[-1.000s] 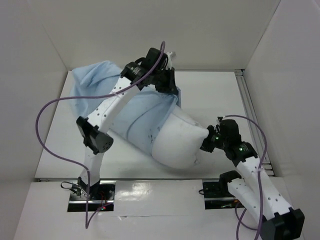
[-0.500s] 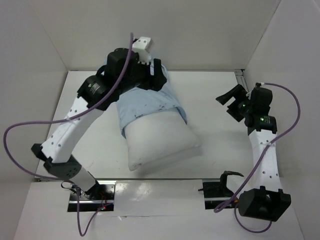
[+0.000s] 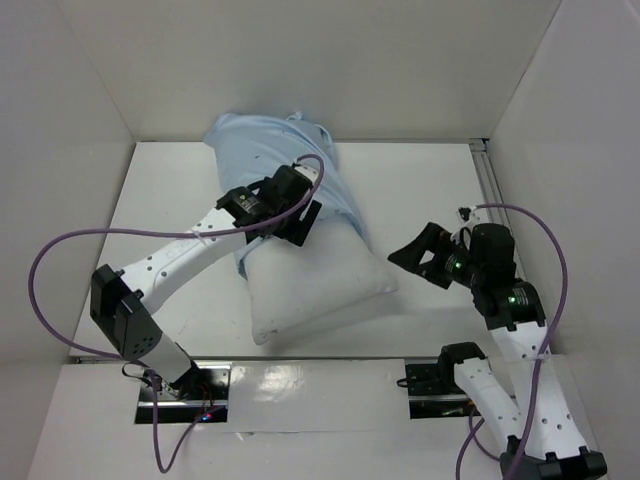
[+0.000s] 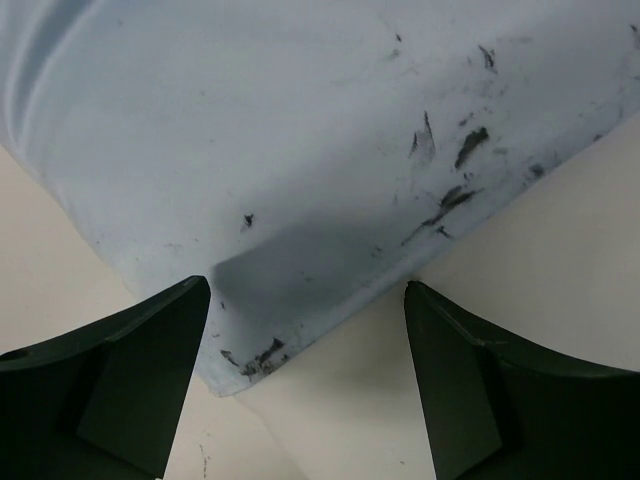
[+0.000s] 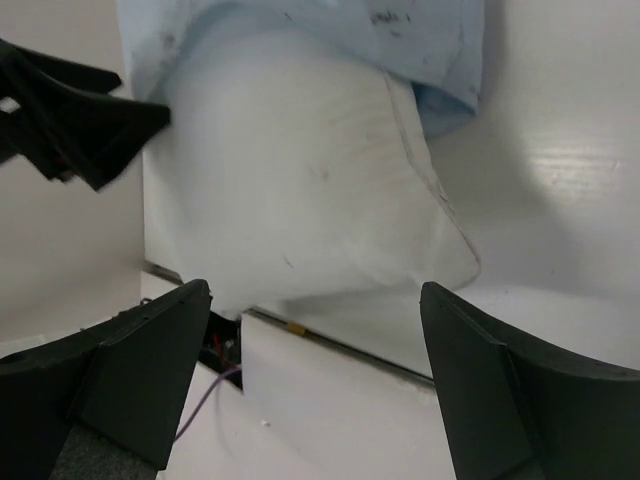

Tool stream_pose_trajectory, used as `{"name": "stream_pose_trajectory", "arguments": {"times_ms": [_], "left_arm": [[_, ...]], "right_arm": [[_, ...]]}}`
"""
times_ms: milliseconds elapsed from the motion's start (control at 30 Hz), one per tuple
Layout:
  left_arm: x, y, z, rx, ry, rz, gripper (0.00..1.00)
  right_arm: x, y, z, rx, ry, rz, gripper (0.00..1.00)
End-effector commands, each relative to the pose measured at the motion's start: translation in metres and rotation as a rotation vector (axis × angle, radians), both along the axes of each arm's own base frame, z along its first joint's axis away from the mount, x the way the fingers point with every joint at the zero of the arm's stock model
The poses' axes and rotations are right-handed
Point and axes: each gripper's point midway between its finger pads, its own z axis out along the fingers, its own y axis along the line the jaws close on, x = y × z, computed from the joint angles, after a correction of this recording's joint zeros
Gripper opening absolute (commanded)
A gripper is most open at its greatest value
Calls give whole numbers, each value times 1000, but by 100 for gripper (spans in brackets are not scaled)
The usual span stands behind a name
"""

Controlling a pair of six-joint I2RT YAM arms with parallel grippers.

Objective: Put the pillow into the pillowcase

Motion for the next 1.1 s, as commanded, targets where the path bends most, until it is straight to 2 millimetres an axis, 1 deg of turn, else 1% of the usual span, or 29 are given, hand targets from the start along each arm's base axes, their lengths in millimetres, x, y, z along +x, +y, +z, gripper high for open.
{"name": "stream_pose_trajectory", "arguments": {"times_ms": [0, 67, 100, 133, 167, 200, 300, 333, 367, 433, 467, 500, 533, 567, 633, 667, 700, 733, 800, 833, 867, 900, 933, 967, 1000, 1033, 1067], "left_arm": [[22, 9, 25, -18, -115, 30, 92], [26, 11, 10, 15, -88, 30, 92], [29, 16, 7, 29, -86, 46, 90], [31, 18, 4, 28, -78, 63, 90], [33, 17, 5, 22, -85, 64, 89], [35, 21, -2, 35, -70, 73, 86], [38, 32, -8, 30, -53, 106, 81], [40, 35, -9, 13, -43, 119, 76], [38, 35, -13, 14, -31, 114, 73], [40, 43, -17, 14, -19, 131, 64], [39, 41, -17, 6, -13, 123, 54], [40, 43, -18, -1, -7, 126, 47], [41, 44, -18, -14, -2, 138, 41], [41, 43, -19, -21, 3, 131, 30], [41, 44, -19, -34, 9, 141, 24], [40, 45, -20, -29, 16, 141, 20], [40, 45, -20, -28, 16, 141, 14], [41, 48, -20, -29, 16, 150, 11], [40, 45, -19, -40, 25, 139, 9], [39, 43, -19, -55, 32, 139, 1], [39, 43, -19, -55, 32, 139, 0], [39, 43, -19, -55, 32, 139, 0], [39, 43, -19, -55, 32, 139, 0], [39, 43, -19, -61, 33, 146, 0], [37, 44, -20, -56, 40, 147, 0], [37, 44, -17, -61, 33, 146, 0], [33, 48, -22, -43, 46, 153, 0]], "right_arm": [[-15, 10, -29, 48, 115, 39, 93], [-13, 11, -31, 28, 104, 71, 93], [-12, 11, -34, 16, 105, 79, 93], [-7, 9, -31, -15, 85, 90, 93], [-3, 7, -33, -33, 76, 92, 93], [2, 4, -31, -57, 66, 81, 93], [23, -9, -30, -154, 32, 38, 93], [32, -13, -31, -178, 36, 24, 94], [41, -16, -21, -206, 0, 12, 94], [60, -26, -16, -261, -27, -44, 94], [70, -26, -20, -283, -16, -54, 94], [81, -29, -10, -316, -49, -81, 94], [89, -28, -8, -329, -57, -91, 94], [99, -27, -8, -356, -51, -90, 95], [109, -22, -9, -428, -61, -103, 96], [116, -18, -17, -462, -38, -100, 98], [121, -9, -11, -505, -66, -107, 98], [123, -4, -11, -527, -70, -104, 98], [126, 17, -12, -529, -67, -83, 98], [119, 36, -9, -540, -98, -54, 98], [117, 49, -7, -547, -111, -39, 98], [112, 60, -11, -553, -111, -26, 98], [97, 86, -4, -558, -140, 30, 98], [94, 86, -2, -617, -159, -13, 98], [86, 92, -1, -647, -168, -20, 98], [68, 99, 2, -673, -170, -47, 98], [59, 103, 0, -677, -166, -51, 98]]}}
